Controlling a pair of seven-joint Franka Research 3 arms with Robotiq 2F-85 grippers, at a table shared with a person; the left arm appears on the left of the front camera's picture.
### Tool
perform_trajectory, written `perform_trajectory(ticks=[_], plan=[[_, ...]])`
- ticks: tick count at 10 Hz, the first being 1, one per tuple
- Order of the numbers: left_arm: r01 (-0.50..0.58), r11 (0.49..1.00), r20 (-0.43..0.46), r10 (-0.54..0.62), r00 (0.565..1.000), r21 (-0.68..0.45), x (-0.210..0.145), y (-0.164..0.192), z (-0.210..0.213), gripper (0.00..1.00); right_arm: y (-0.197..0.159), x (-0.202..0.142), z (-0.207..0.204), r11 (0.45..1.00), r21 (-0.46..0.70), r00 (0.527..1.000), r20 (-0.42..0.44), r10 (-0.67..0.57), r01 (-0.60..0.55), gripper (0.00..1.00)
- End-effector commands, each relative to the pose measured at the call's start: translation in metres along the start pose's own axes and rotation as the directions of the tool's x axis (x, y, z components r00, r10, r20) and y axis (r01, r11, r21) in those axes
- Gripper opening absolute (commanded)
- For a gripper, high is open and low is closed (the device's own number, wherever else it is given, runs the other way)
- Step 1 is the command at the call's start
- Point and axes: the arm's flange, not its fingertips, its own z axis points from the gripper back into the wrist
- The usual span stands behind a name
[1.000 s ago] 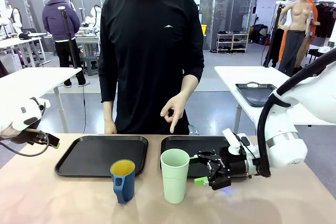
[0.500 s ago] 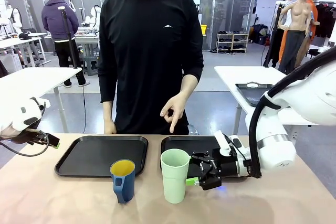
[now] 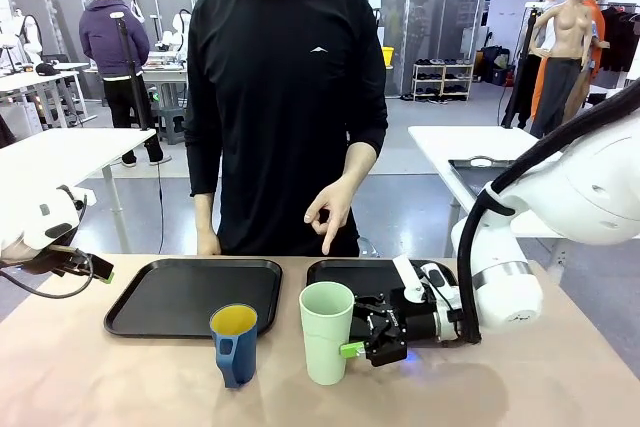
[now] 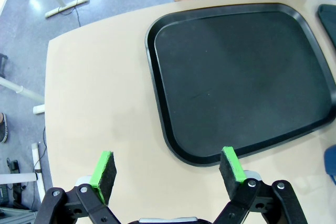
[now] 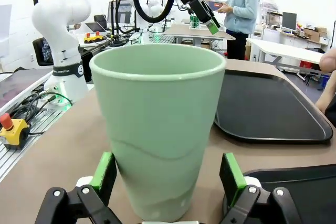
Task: Sort and store the cups by type.
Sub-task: Pick up the Reusable plastic cup.
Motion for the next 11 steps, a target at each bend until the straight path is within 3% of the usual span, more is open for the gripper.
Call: perform_trajectory(ticks=[1,6,9,10,11], plan=[[0.002,1.000,0.000,-0.002,1.000,0.005,0.000,0.000,0.000,1.00,-0.007,-0.002,-0.010,1.000,0.008,1.000,0.016,-0.004,0.004,1.00],[0.002,1.000,0.000,-0.002,1.000,0.005,0.000,0.000,0.000,1.00,-0.006,-0.009,-0.035,0.998,0.060,0.998,0.052,-0.020,0.017,1.00],[0.002,1.000,0.000,-0.002,1.000,0.005,0.000,0.000,0.000,1.00,-0.005,-0.011,-0.038,0.998,0.045,0.999,0.020,-0.034,0.033,1.00],[0.002,1.000,0.000,-0.002,1.000,0.005,0.000,0.000,0.000,1.00,-0.002,-0.011,-0.037,0.998,0.060,1.000,0.000,-0.022,0.022,0.96],[0.002,1.000,0.000,-0.002,1.000,0.005,0.000,0.000,0.000,1.00,-0.002,-0.013,-0.038,0.997,0.069,1.000,0.006,-0.028,0.028,0.81]])
